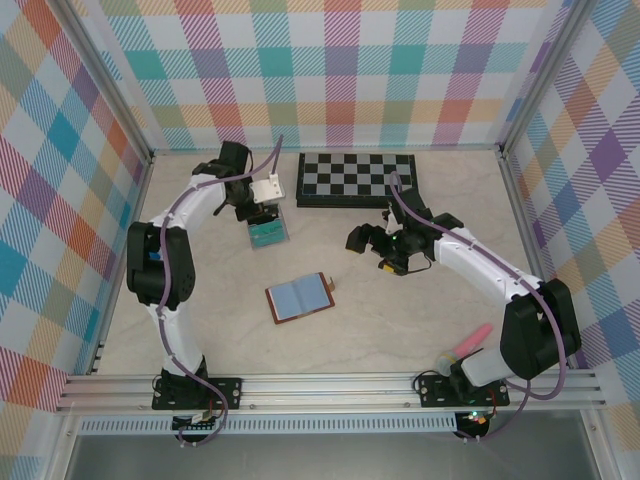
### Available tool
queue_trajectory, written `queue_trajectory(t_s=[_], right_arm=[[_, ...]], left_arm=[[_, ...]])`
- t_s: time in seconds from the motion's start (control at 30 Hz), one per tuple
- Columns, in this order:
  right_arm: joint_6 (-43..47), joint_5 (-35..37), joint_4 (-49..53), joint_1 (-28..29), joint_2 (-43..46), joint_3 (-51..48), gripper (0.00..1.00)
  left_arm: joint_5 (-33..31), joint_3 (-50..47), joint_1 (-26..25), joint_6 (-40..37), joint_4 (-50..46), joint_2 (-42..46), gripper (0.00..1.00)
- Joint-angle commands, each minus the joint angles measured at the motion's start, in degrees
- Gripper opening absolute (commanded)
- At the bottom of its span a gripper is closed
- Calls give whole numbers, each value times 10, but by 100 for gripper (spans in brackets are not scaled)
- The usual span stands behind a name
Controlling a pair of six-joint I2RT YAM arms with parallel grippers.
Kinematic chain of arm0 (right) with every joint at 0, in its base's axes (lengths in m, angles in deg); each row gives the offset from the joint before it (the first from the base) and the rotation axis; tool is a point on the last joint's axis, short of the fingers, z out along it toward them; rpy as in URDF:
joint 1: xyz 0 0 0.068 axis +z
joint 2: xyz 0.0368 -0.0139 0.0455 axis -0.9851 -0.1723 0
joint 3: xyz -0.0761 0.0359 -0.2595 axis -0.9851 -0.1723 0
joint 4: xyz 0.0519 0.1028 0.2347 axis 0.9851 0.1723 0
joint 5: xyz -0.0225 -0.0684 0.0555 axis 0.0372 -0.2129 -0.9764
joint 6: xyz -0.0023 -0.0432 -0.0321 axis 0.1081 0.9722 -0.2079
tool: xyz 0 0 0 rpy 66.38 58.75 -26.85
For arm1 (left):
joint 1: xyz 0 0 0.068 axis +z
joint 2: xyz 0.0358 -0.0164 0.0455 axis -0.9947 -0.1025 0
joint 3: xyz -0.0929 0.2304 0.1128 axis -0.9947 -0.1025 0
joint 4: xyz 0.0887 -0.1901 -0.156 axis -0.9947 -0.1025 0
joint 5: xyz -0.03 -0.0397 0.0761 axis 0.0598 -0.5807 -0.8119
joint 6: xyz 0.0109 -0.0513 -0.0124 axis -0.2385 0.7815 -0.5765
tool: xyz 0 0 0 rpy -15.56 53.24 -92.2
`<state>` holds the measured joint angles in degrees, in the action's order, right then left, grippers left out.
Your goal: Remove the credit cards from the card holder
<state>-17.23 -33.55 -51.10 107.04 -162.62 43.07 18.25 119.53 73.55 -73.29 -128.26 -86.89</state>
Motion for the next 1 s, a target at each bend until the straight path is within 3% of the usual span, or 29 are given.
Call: queue_trajectory(t_s=[0.0, 0.27, 0.43, 0.53, 0.63, 0.73, 0.97], right_arm=[[-2, -12, 1, -3, -7, -3, 100], [19, -28, -2, 0, -5, -1, 100], [46, 5, 12, 29, -15, 20, 100], [74, 61, 44, 73, -40, 58, 99], [96, 105, 68, 120, -78, 97, 98], [107, 123, 79, 160, -119, 132, 97], [118, 123, 81, 205, -182, 174, 93]], left_arm=[[-22, 18, 4, 6, -22, -15, 12], [7, 34, 4, 42, -14, 14, 25], [31, 34, 4, 105, 7, 61, 27], [53, -1, 5, 181, 46, 112, 30], [134, -80, 5, 279, 104, 182, 42], [196, -182, 3, 401, 192, 250, 42], [144, -354, -14, 623, 241, 384, 37]])
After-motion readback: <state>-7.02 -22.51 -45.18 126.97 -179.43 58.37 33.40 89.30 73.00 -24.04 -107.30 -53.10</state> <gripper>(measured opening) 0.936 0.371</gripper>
